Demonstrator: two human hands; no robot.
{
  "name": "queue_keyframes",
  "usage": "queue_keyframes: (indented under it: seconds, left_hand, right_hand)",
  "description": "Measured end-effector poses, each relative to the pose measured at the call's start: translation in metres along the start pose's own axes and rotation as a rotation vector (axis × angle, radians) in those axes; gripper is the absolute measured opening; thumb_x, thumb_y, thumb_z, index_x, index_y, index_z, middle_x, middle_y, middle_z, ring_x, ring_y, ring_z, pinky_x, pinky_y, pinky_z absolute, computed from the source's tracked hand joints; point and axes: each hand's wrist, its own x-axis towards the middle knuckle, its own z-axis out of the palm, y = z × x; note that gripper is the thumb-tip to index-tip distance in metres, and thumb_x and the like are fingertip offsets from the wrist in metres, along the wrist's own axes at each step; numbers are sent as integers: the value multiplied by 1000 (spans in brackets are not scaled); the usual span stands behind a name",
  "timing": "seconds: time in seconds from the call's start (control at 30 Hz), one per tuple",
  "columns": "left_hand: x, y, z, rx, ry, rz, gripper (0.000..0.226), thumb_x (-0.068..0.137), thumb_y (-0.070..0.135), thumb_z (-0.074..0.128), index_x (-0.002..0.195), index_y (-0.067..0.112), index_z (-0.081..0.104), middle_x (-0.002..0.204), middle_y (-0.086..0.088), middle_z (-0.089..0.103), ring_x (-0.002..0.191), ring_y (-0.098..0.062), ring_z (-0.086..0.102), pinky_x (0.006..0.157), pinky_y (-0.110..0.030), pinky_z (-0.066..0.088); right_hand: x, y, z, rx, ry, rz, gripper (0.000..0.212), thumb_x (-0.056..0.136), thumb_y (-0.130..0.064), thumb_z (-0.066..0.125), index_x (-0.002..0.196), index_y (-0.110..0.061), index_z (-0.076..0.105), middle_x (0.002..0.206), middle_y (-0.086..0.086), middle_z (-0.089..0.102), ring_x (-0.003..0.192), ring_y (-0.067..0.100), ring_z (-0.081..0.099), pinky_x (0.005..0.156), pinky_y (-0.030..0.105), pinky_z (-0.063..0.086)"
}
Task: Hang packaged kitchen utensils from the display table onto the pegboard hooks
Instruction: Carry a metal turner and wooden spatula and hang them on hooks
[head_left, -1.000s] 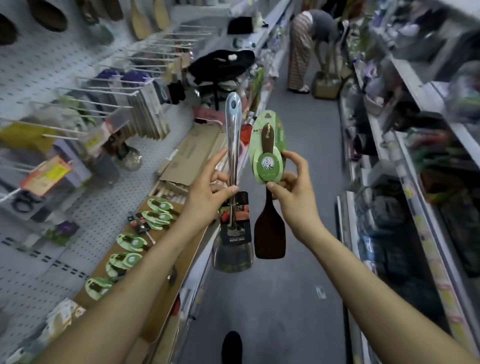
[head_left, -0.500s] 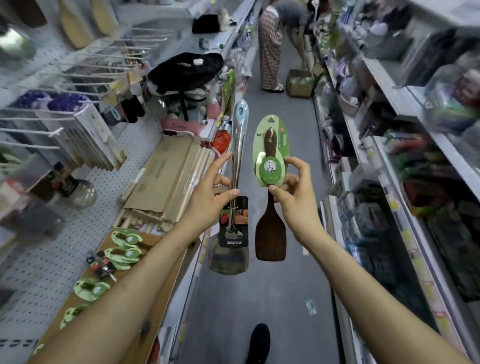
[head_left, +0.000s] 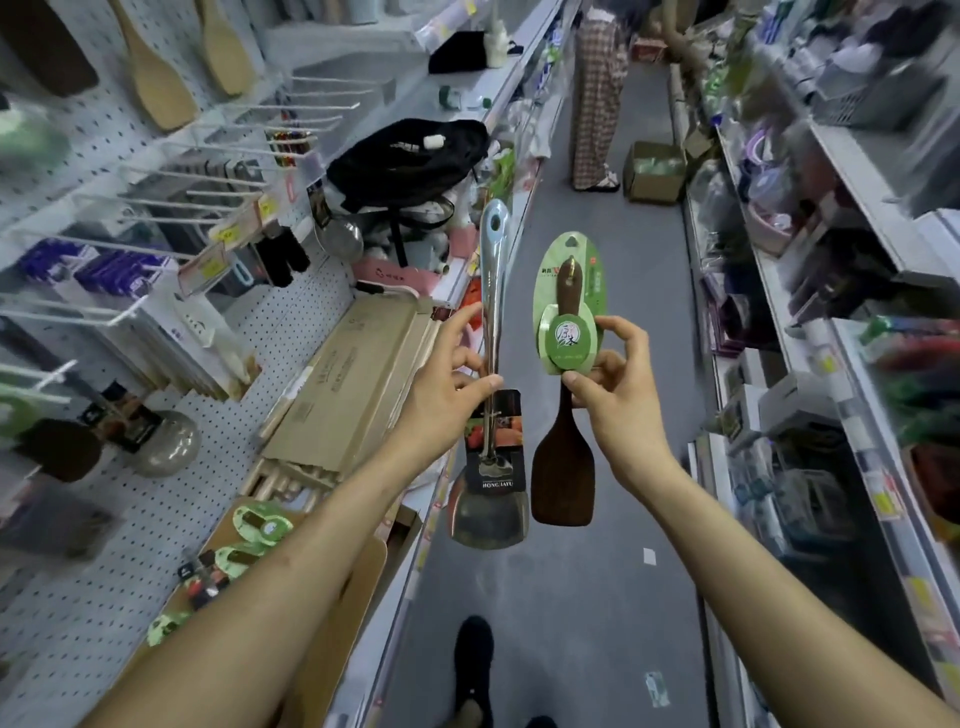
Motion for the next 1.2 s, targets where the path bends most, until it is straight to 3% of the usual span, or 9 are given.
queue_keyframes:
  seconds: [0.1, 0.2, 0.43, 0.6, 0.73, 0.8, 0.87, 1.1, 1.2]
  left_hand:
    - [36, -14, -7, 2, -13, 3, 82, 98, 11, 74, 157, 52, 34, 82, 21, 60, 82, 3, 63, 88, -21, 47]
    - [72, -26, -14, 15, -48, 36, 82, 98, 13, 74, 157, 53, 33, 83, 23, 58, 84, 3, 62, 87, -14, 48]
    - [128, -47, -24, 5, -59, 23, 81, 99, 14, 74, 155, 55, 32, 85, 20, 58, 81, 3, 62, 85, -5, 46]
    - [169, -57, -17, 49, -13, -8, 81, 98, 15, 74, 159, 49, 31, 94, -6, 60, 78, -8, 59, 82, -8, 47]
    - [202, -54, -2, 50, 6, -9, 81, 100, 9, 71, 164, 36, 29, 99, -21, 61, 82, -22, 62, 87, -27, 52]
    - [218, -51, 5, 48, 16, -21, 79, 100, 8, 70, 163, 34, 29, 102, -27, 61, 93, -38, 64, 93, -41, 54]
    - [233, -49, 10, 43, 31, -30, 77, 101, 7, 69, 162, 34, 30, 101, -31, 60, 98, -43, 64, 96, -47, 53]
    - [284, -55, 19, 63, 72, -54, 77, 101, 8, 70, 163, 30, 30, 104, -29, 61, 100, -44, 64, 100, -53, 51]
    - [316, -69, 18, 74, 99, -52, 77, 99, 11, 71, 160, 37, 31, 99, -20, 58, 88, -32, 65, 94, -44, 54]
  right_hand:
    - [32, 2, 10, -3, 16, 4, 61, 98, 3, 67, 139, -37, 48, 110, 28, 66, 99, 43, 63, 94, 61, 59]
    - [62, 0, 21, 13, 41, -4, 62, 98, 3, 66, 139, -39, 47, 110, 34, 60, 90, 31, 60, 96, 62, 57]
    - [121, 5, 36, -3, 31, -17, 62, 98, 3, 67, 140, -39, 47, 103, 34, 55, 86, 23, 59, 94, 62, 57]
    - [165, 13, 34, -16, -1, 4, 63, 98, 4, 67, 139, -39, 47, 104, 37, 55, 88, 28, 58, 93, 66, 56]
    - [208, 16, 23, -19, -25, 8, 62, 98, 4, 67, 140, -36, 47, 103, 30, 62, 90, 30, 61, 93, 66, 57]
    - [232, 17, 16, -7, -40, 5, 63, 97, 5, 68, 141, -34, 47, 105, 23, 67, 97, 41, 64, 94, 65, 57]
    - [254, 18, 10, 3, -48, -3, 63, 96, 6, 68, 142, -32, 47, 107, 25, 67, 103, 47, 63, 94, 66, 56]
    - [314, 27, 6, 1, -122, -13, 62, 98, 3, 69, 141, -36, 46, 109, 17, 72, 106, 43, 67, 92, 61, 60]
    - [346, 32, 11, 6, -135, -15, 63, 97, 3, 68, 141, -37, 46, 107, 16, 72, 106, 42, 66, 91, 59, 61]
